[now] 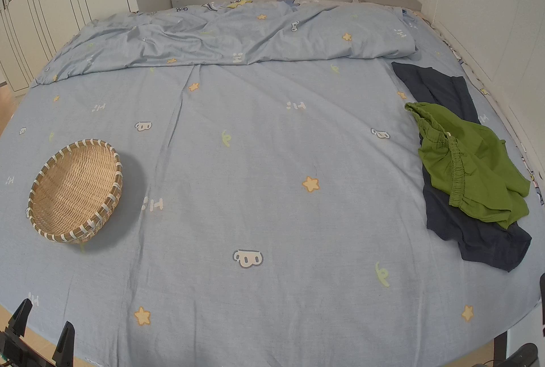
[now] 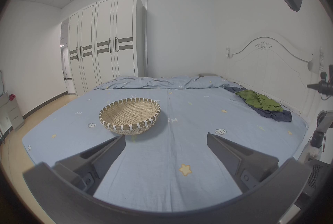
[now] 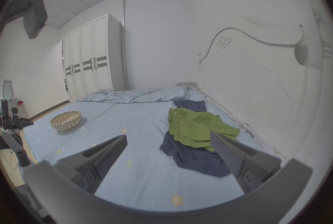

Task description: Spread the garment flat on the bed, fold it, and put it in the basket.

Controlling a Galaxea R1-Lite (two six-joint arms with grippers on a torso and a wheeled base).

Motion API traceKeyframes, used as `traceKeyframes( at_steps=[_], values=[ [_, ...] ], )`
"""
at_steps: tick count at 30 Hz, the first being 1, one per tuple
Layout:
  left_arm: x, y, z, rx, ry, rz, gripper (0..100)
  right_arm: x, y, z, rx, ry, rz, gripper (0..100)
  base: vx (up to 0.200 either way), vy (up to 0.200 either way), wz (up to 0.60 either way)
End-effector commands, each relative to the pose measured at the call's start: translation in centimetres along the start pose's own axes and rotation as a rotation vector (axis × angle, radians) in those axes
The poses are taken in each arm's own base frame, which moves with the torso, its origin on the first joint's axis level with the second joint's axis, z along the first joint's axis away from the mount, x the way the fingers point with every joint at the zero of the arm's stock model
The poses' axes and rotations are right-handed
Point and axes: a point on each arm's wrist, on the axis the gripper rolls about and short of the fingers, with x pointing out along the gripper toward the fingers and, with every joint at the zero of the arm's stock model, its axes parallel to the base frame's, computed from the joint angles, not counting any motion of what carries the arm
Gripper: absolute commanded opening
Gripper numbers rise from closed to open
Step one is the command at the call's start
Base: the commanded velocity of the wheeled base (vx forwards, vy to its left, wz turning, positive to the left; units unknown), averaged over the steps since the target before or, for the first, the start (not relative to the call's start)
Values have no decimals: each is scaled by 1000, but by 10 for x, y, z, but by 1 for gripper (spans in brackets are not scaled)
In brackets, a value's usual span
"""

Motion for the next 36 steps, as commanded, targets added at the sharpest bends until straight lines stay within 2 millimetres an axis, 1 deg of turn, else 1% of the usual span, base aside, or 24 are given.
traceKeyframes(
  at_steps=[1, 2, 3, 4, 5, 8, 9, 10, 11, 12, 13, 14, 15, 18, 19, 20, 22, 25, 26, 27, 28, 30, 32, 36],
  values=[
    [1, 0, -4, 0, 13, 0, 100, 59, -1, 45, -29, 329, 45, 100, 0, 0, 0],
    [1, 0, -4, 0, 13, 0, 100, 65, -1, 48, -32, 338, 46, 100, 0, 0, 0],
    [1, 0, -4, 0, 13, 0, 100, 83, -1, 54, -38, 366, 45, 100, 0, 0, 0],
    [1, 0, -4, 0, 13, 0, 100, 90, -1, 57, -40, 375, 43, 100, 0, 0, 0],
    [1, 0, -4, 0, 13, 0, 100, 120, -1, 66, -41, 398, 42, 100, 0, 0, 0],
    [1, 0, -5, 0, 15, 0, 100, 177, -2, 86, -59, 388, 17, 100, 0, 0, 0],
    [1, 0, -4, 0, 13, 0, 100, 193, -3, 91, -69, 399, -7, 100, 0, 0, 0],
    [1, 0, -4, 0, 13, 0, 100, 204, -3, 93, -78, 412, -26, 100, 0, 0, 0],
    [1, 0, -4, 0, 13, 0, 100, 231, -4, 92, -106, 455, -79, 100, 0, 0, 0],
    [1, 0, -4, 0, 13, 0, 100, 241, -4, 91, -119, 470, -107, 100, 0, 0, 0],
    [1, 0, -4, 0, 13, 0, 100, 262, -5, 85, -154, 511, -171, 100, 0, 0, 0],
    [1, 0, -4, 0, 13, 0, 100, 266, -6, 83, -163, 520, -186, 100, 0, 0, 0],
    [1, 0, -4, 0, 13, 0, 100, 286, -4, 73, -213, 570, -254, 100, 0, 0, 0],
    [1, 0, -4, 0, 13, 0, 100, 308, 8, 59, -252, 606, -283, 100, 0, 0, 0],
    [1, 0, -4, 0, 13, 0, 100, 319, 12, 52, -261, 616, -282, 100, 0, 0, 0],
    [1, 0, -4, 0, 13, 0, 100, 321, 13, 50, -263, 617, -284, 100, 0, 0, 0],
    [1, 0, -4, 0, 13, 0, 100, 336, 18, 42, -257, 612, -279, 100, 0, 0, 0],
    [1, 0, -5, 0, 15, 0, 100, 361, 21, 20, -267, 644, -287, 100, 0, 0, 0],
    [1, 0, -5, 0, 15, 0, 100, 361, 21, 20, -267, 644, -287, 100, 0, 0, 0],
    [1, 0, -5, 0, 15, 0, 100, 371, 20, 14, -269, 650, -294, 100, 0, 0, 0],
    [1, 0, -4, 0, 13, 0, 100, 372, 20, 14, -269, 650, -294, 100, 0, 0, 0],
    [1, 0, -4, 0, 13, 0, 100, 389, 20, 11, -262, 631, -302, 100, 0, 0, 0],
    [1, 0, -4, 0, 13, 0, 100, 400, 20, 5, -261, 630, -307, 100, 0, 0, 0],
    [1, 0, -5, 0, 15, 0, 100, 408, 20, 6, -259, 614, -319, 100, 0, 0, 0]
  ],
)
